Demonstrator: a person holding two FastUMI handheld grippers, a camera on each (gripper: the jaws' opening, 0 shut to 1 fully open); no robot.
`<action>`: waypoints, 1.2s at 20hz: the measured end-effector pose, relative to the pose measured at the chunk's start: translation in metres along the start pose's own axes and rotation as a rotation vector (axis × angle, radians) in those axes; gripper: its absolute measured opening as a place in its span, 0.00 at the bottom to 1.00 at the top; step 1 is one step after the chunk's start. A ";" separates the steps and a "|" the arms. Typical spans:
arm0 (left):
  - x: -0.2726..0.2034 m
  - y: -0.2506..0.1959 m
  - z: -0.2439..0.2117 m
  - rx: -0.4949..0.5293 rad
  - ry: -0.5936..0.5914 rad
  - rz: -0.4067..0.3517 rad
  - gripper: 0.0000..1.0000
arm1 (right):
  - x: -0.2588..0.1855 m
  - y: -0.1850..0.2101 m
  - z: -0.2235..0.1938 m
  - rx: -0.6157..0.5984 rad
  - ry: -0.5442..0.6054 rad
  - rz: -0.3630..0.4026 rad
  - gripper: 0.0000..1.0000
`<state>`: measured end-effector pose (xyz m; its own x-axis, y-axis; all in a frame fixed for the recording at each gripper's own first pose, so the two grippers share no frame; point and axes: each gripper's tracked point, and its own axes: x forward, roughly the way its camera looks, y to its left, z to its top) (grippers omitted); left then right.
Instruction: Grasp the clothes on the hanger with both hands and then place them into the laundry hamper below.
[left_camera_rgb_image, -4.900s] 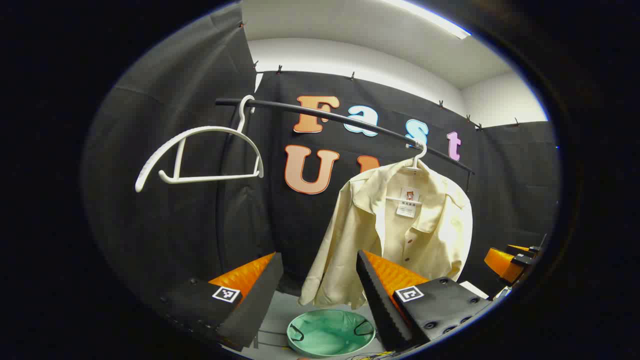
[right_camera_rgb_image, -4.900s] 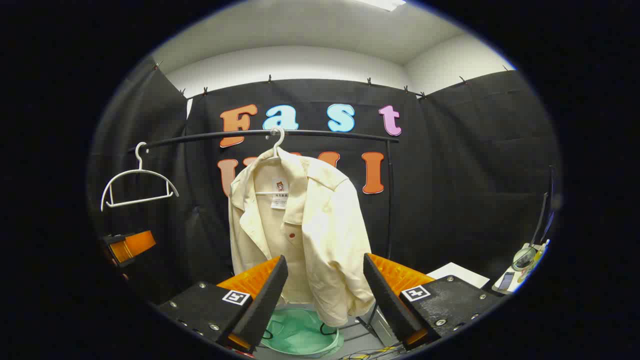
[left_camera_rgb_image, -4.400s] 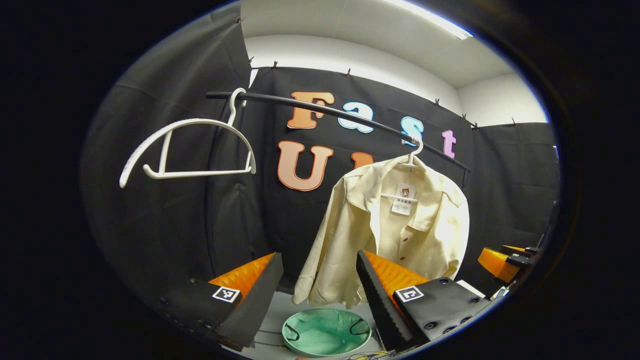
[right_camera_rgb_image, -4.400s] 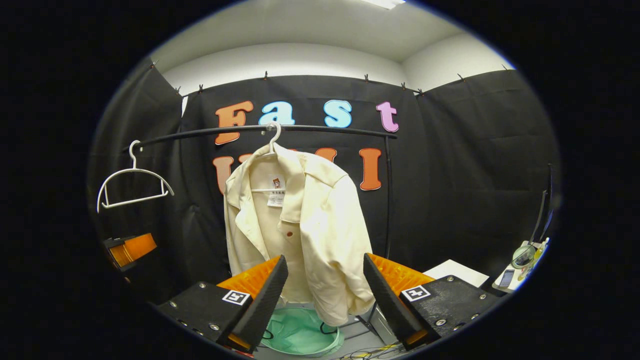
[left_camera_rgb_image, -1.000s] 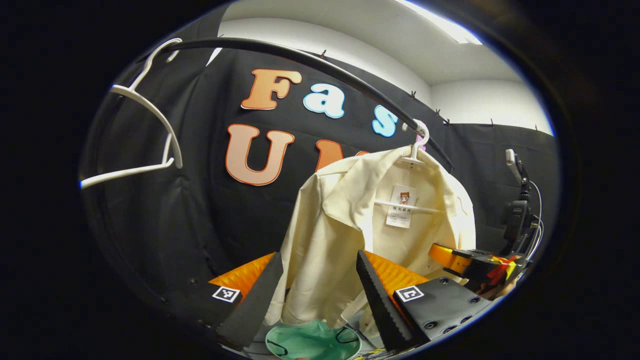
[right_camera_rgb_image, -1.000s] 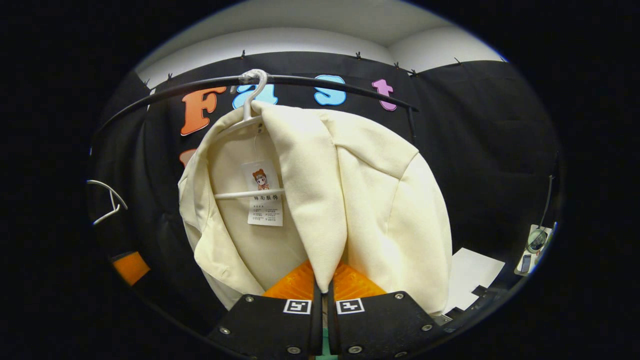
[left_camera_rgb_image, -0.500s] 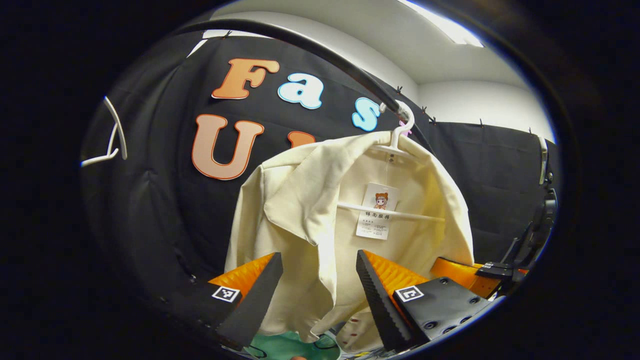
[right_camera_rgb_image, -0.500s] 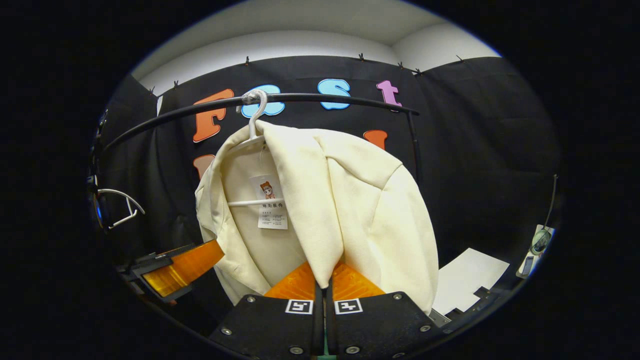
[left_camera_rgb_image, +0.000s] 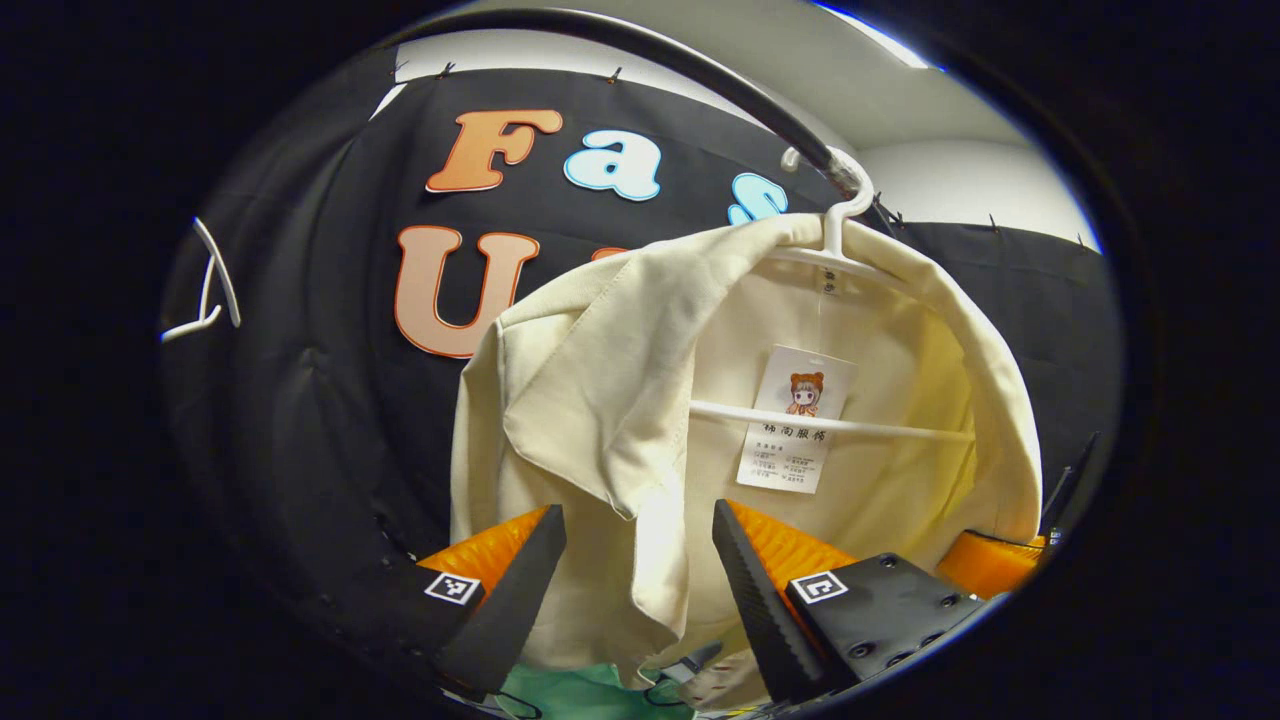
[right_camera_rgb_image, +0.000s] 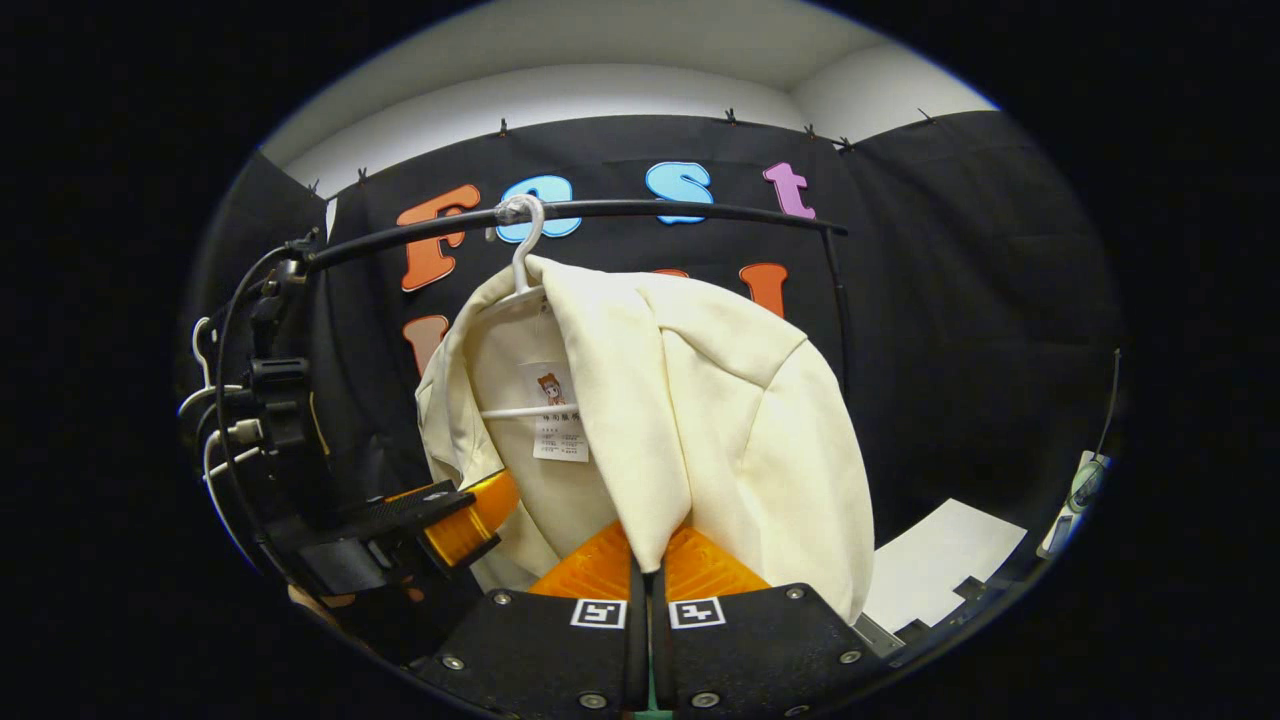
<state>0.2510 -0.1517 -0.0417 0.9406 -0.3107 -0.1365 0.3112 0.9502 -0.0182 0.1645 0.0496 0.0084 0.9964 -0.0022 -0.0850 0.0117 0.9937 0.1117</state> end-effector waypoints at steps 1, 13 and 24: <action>0.004 0.001 -0.001 0.007 0.006 0.002 0.97 | 0.000 -0.001 0.001 0.004 -0.001 -0.001 0.01; 0.021 -0.018 -0.016 0.026 0.087 -0.073 0.37 | -0.001 -0.008 0.014 0.020 -0.022 -0.014 0.01; 0.006 -0.011 -0.009 0.011 0.104 -0.112 0.09 | -0.010 -0.001 0.038 0.022 -0.064 0.012 0.01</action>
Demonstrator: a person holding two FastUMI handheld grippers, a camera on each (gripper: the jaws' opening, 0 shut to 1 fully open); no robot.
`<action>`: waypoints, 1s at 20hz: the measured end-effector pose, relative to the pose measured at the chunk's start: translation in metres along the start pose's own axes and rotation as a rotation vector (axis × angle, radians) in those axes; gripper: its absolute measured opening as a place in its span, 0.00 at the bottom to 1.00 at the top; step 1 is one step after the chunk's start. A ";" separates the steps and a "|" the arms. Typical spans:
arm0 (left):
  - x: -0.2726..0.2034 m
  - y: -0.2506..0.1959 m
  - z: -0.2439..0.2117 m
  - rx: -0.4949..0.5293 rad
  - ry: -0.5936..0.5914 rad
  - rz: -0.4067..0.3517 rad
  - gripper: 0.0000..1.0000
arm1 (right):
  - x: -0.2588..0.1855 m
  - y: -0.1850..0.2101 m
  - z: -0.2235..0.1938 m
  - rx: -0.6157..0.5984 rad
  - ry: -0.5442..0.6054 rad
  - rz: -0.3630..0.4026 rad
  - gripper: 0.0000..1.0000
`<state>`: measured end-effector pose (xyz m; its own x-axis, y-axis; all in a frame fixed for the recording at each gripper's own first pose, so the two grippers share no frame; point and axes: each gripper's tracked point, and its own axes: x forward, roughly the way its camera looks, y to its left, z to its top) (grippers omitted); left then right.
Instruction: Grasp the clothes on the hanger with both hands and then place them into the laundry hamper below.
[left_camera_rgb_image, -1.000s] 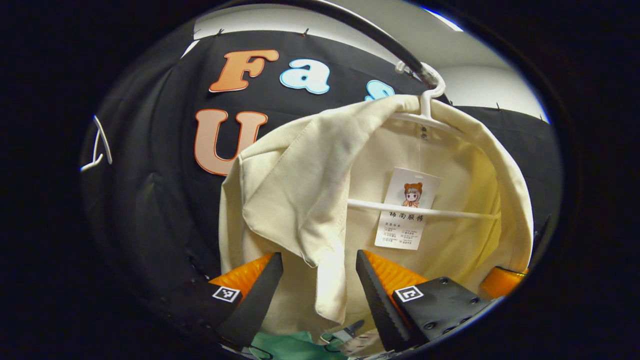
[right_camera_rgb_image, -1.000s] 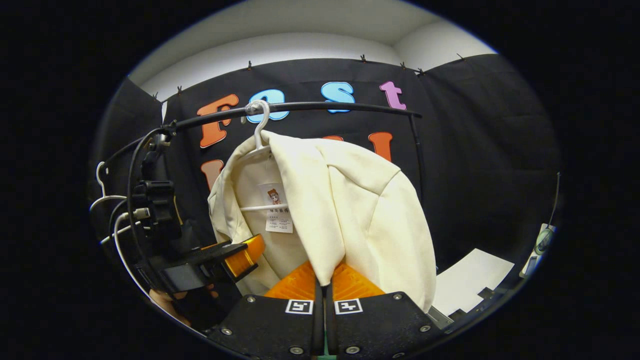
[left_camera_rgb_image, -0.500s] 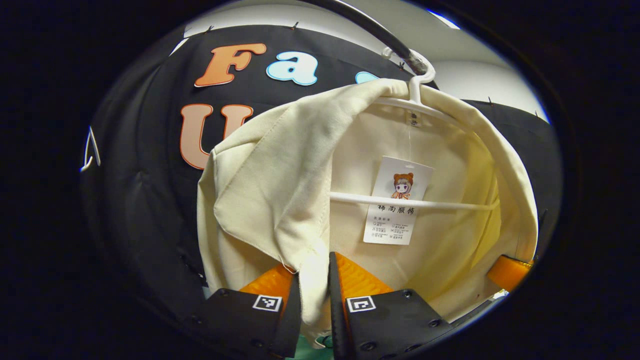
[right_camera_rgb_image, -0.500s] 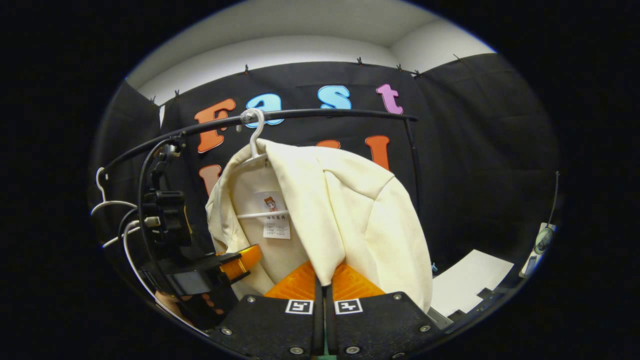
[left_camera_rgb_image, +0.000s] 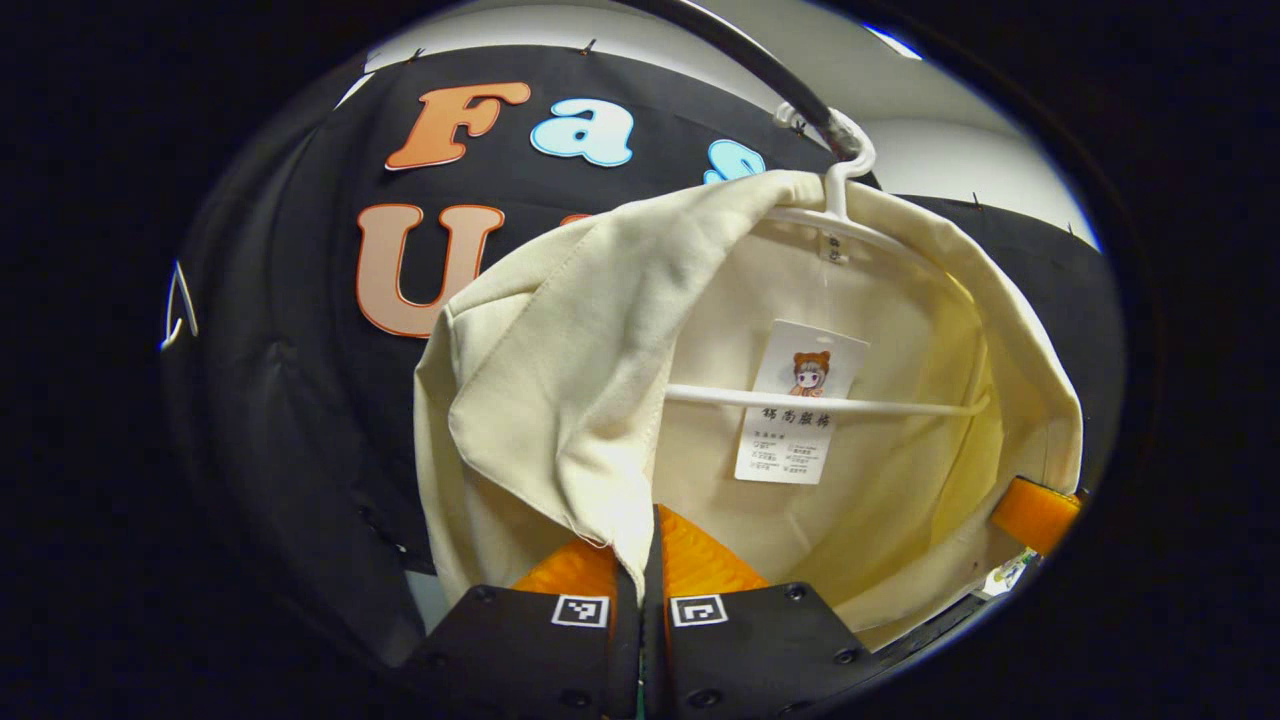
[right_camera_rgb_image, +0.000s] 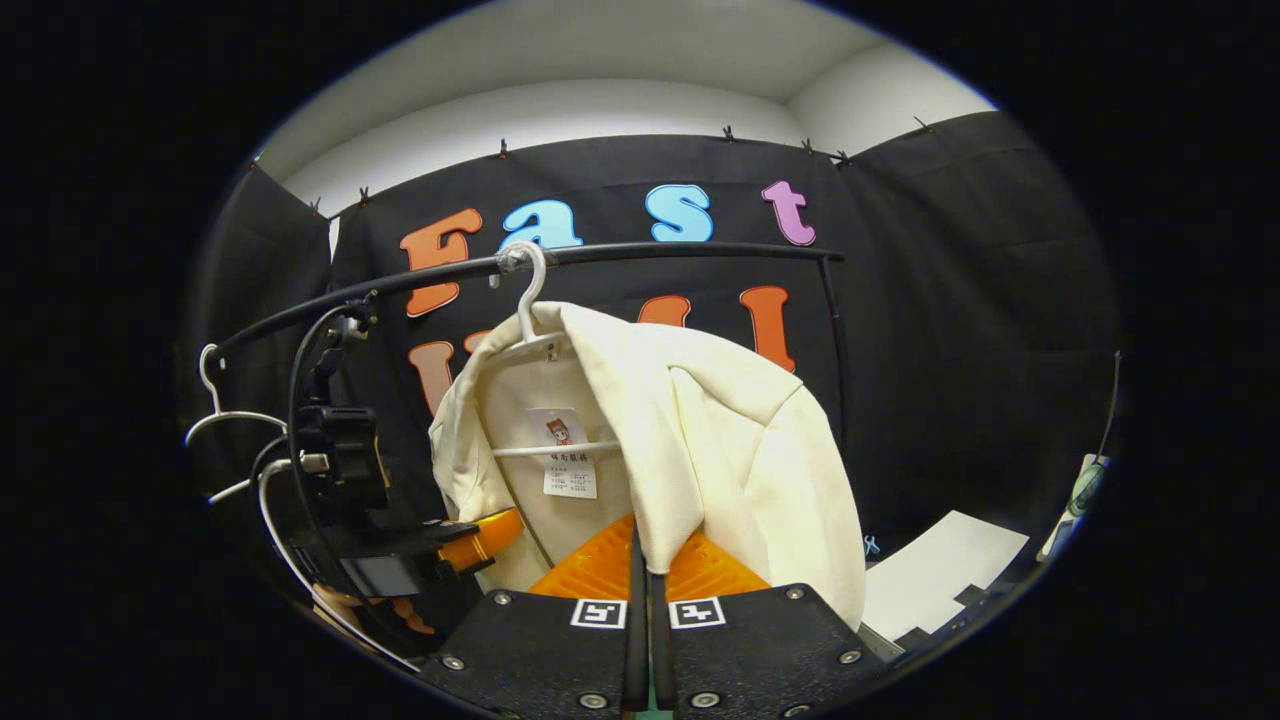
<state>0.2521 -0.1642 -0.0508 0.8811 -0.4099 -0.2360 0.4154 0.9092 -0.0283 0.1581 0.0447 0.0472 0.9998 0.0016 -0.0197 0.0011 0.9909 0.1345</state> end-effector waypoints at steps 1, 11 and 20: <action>-0.005 0.005 0.008 0.006 -0.023 0.015 0.08 | -0.001 0.000 0.006 0.012 -0.007 0.007 0.01; -0.065 0.068 0.103 0.045 -0.194 0.125 0.07 | -0.017 -0.036 0.099 -0.029 -0.178 -0.032 0.00; -0.099 0.084 0.165 0.168 -0.330 0.171 0.07 | -0.019 -0.092 0.141 -0.053 -0.242 -0.148 0.00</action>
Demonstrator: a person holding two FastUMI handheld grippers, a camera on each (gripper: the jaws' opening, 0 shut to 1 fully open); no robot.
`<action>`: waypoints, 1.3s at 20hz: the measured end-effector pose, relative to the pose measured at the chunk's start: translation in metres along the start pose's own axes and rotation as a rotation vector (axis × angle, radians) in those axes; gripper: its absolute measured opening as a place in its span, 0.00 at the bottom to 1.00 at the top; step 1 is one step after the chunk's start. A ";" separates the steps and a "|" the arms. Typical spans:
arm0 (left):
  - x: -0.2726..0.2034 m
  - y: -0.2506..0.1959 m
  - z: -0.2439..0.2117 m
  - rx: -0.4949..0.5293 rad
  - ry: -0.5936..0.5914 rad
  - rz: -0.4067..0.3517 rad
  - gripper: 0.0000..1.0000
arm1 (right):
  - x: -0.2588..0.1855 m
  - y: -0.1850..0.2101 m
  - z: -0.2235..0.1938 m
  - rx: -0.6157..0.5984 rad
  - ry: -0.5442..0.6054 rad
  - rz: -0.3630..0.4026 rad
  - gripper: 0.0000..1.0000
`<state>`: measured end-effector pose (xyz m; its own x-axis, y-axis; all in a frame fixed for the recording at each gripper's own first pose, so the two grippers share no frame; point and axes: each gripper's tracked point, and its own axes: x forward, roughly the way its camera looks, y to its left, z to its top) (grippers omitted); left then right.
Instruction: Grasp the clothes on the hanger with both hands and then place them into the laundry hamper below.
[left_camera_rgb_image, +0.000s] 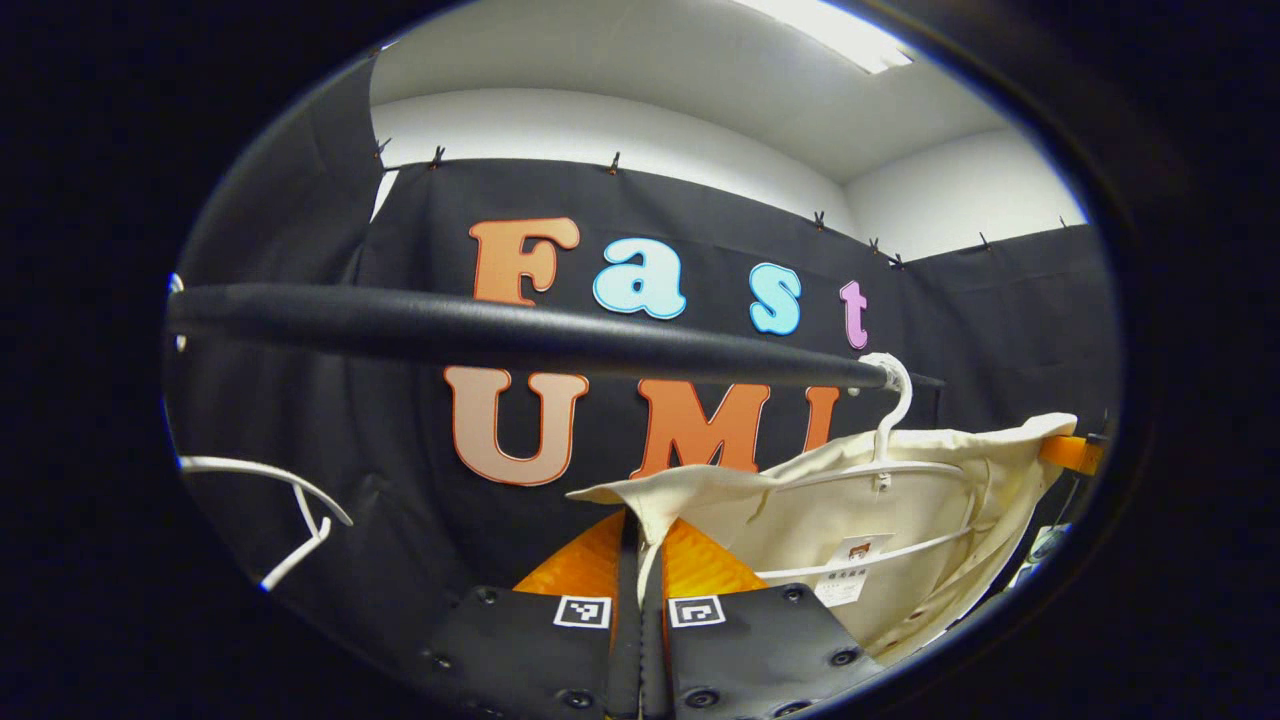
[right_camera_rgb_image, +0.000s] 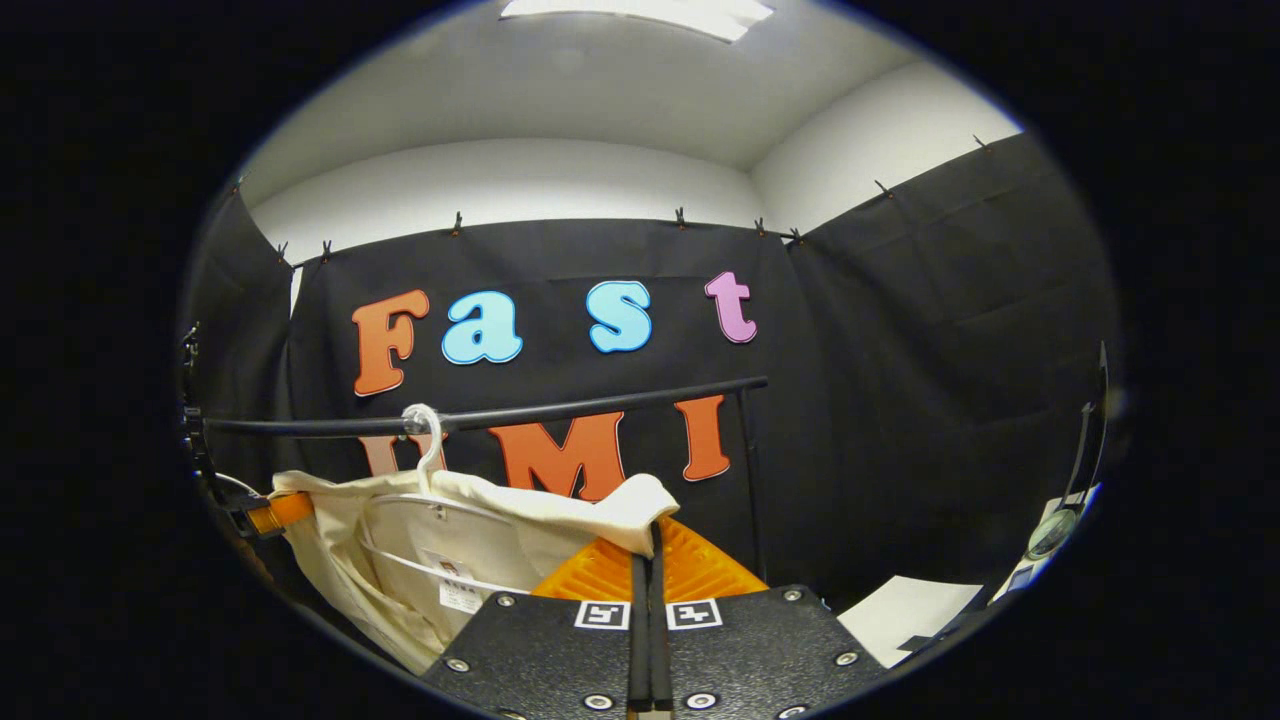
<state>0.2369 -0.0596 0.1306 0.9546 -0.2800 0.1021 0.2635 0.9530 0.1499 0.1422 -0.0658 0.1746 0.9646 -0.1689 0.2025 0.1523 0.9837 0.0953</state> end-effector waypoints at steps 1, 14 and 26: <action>0.000 0.002 0.004 0.014 -0.007 0.000 0.07 | 0.001 -0.001 0.006 -0.012 -0.012 -0.001 0.00; 0.008 -0.019 0.015 0.039 -0.004 -0.067 0.07 | 0.033 -0.035 0.063 -0.250 -0.118 -0.060 0.00; 0.024 -0.029 0.003 0.076 0.015 -0.054 0.07 | 0.063 -0.077 -0.068 -0.261 0.114 -0.056 0.00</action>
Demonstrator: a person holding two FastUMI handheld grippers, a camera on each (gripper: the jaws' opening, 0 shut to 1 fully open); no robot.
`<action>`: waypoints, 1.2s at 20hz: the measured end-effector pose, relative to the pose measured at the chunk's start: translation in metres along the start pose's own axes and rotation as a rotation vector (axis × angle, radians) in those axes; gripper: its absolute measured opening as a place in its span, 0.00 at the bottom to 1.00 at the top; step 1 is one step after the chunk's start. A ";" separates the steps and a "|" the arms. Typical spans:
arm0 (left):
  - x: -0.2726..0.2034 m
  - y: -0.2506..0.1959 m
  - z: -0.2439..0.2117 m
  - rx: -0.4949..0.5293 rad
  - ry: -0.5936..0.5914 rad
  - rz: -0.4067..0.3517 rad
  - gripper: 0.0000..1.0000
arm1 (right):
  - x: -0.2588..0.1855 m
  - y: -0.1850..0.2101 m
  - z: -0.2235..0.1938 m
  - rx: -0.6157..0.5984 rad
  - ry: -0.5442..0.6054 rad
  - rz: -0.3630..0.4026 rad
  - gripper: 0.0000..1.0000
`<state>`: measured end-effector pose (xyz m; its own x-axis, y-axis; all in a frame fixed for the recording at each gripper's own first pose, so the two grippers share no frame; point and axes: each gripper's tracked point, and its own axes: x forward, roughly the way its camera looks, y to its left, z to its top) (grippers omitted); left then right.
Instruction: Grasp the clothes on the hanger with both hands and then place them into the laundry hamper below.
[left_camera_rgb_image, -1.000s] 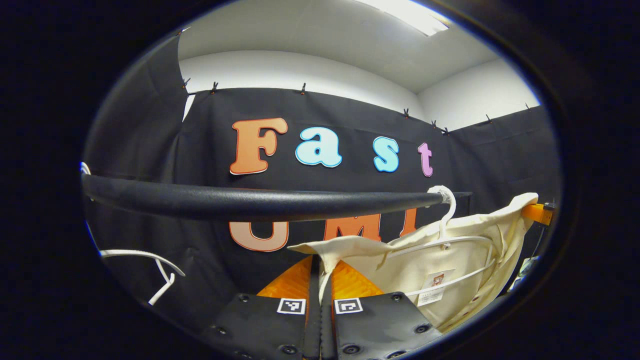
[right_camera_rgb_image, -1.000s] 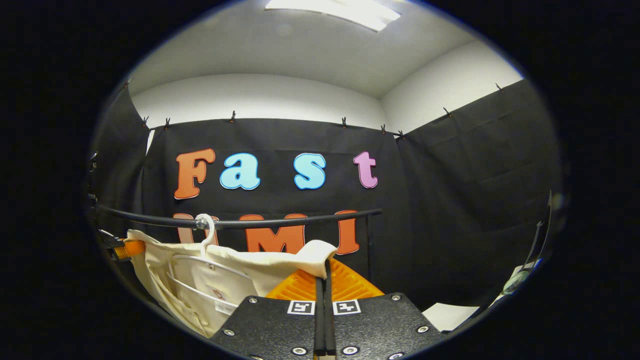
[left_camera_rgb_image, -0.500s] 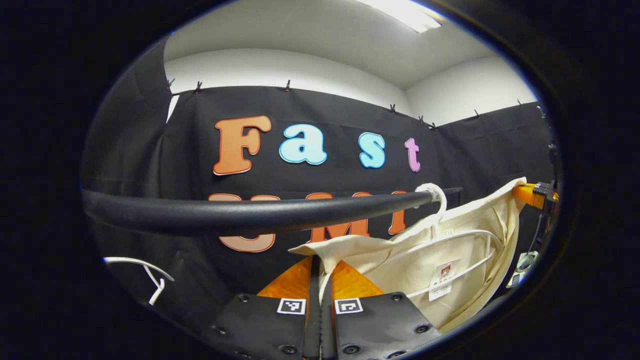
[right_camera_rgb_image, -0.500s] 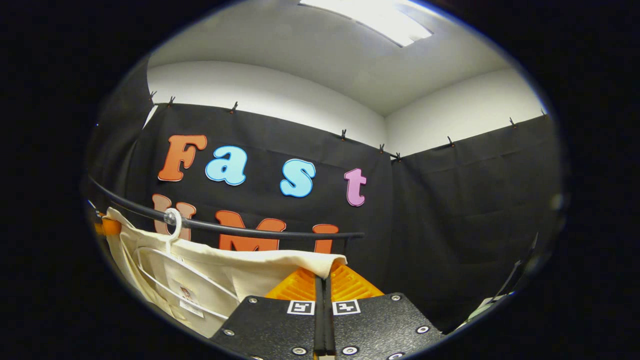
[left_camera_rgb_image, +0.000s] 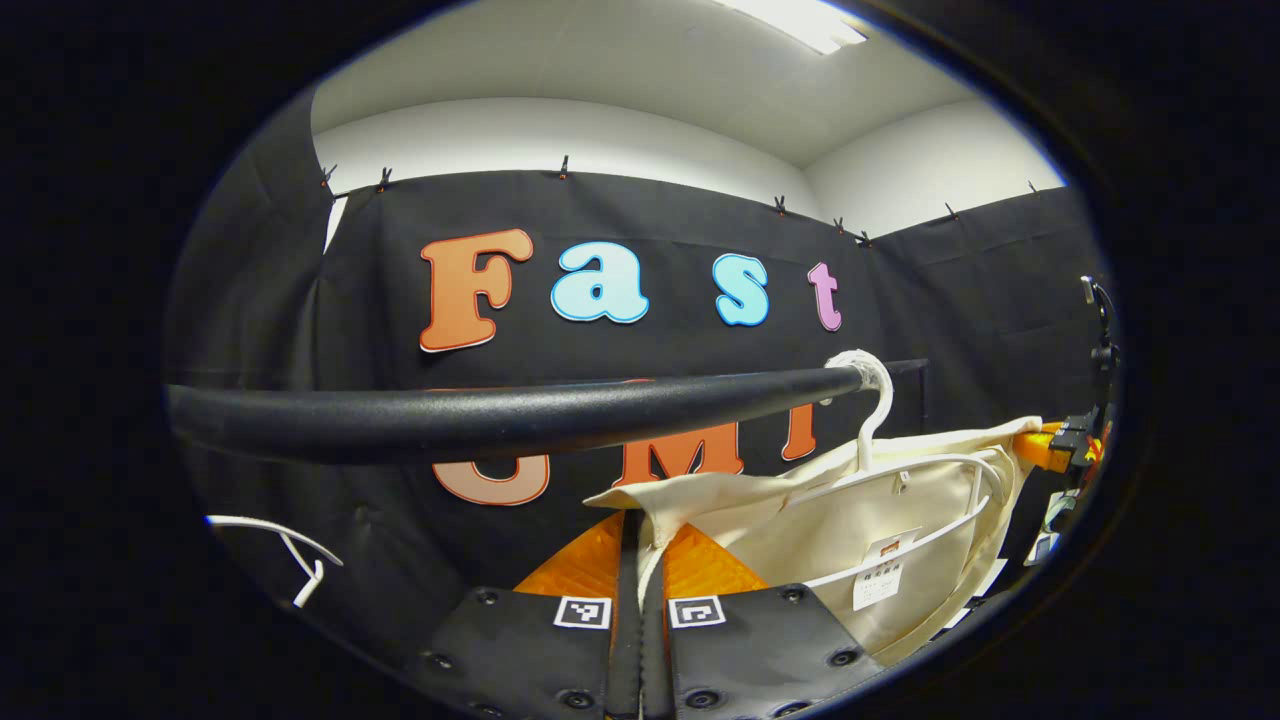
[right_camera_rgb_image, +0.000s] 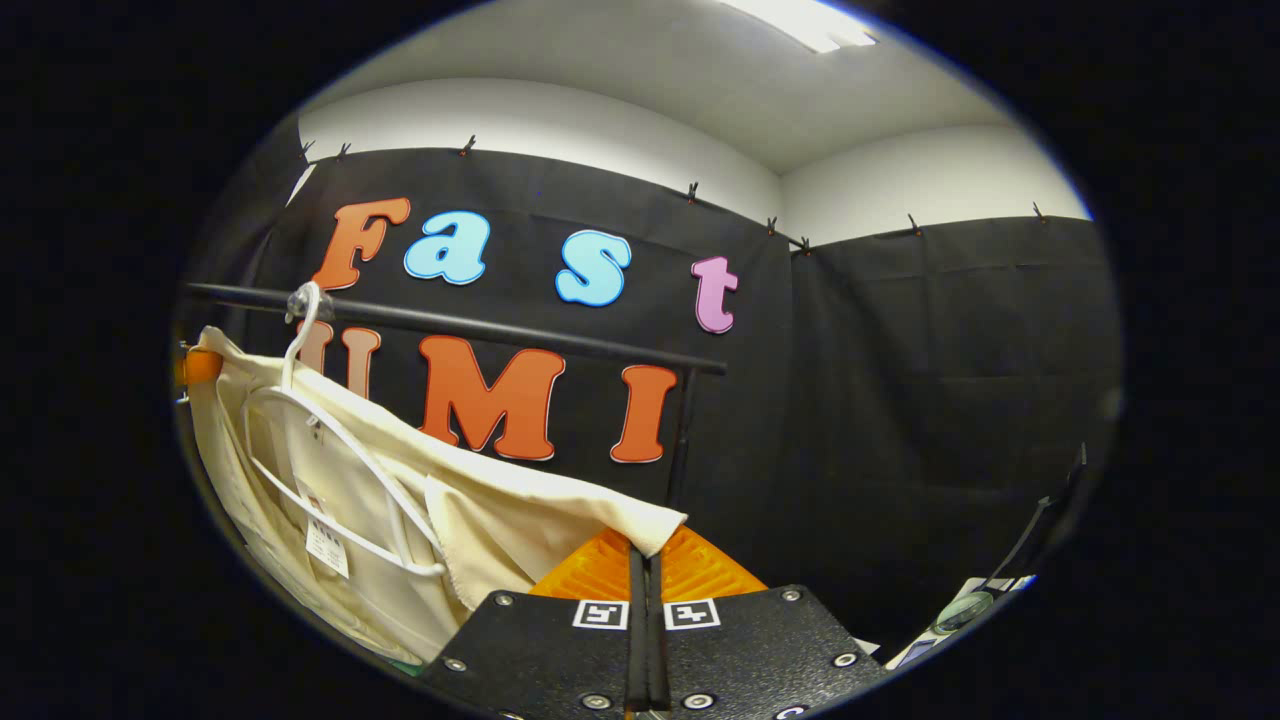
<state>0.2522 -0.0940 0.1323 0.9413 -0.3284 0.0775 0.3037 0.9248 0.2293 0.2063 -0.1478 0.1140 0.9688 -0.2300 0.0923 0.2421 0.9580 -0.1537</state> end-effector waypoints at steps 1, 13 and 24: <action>0.000 0.005 -0.002 0.002 0.003 0.010 0.07 | 0.000 0.007 -0.012 0.007 0.017 0.012 0.00; -0.010 0.037 -0.026 0.008 0.033 0.110 0.07 | -0.011 0.101 -0.145 0.117 0.213 0.116 0.00; -0.026 0.059 -0.063 0.025 0.093 0.166 0.07 | -0.064 0.152 -0.207 0.115 0.282 0.096 0.00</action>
<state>0.2548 -0.0188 0.0822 0.9881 -0.1517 0.0264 0.1408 0.9592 0.2453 0.1918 -0.0233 -0.1185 0.9674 -0.1602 -0.1962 0.1565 0.9871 -0.0343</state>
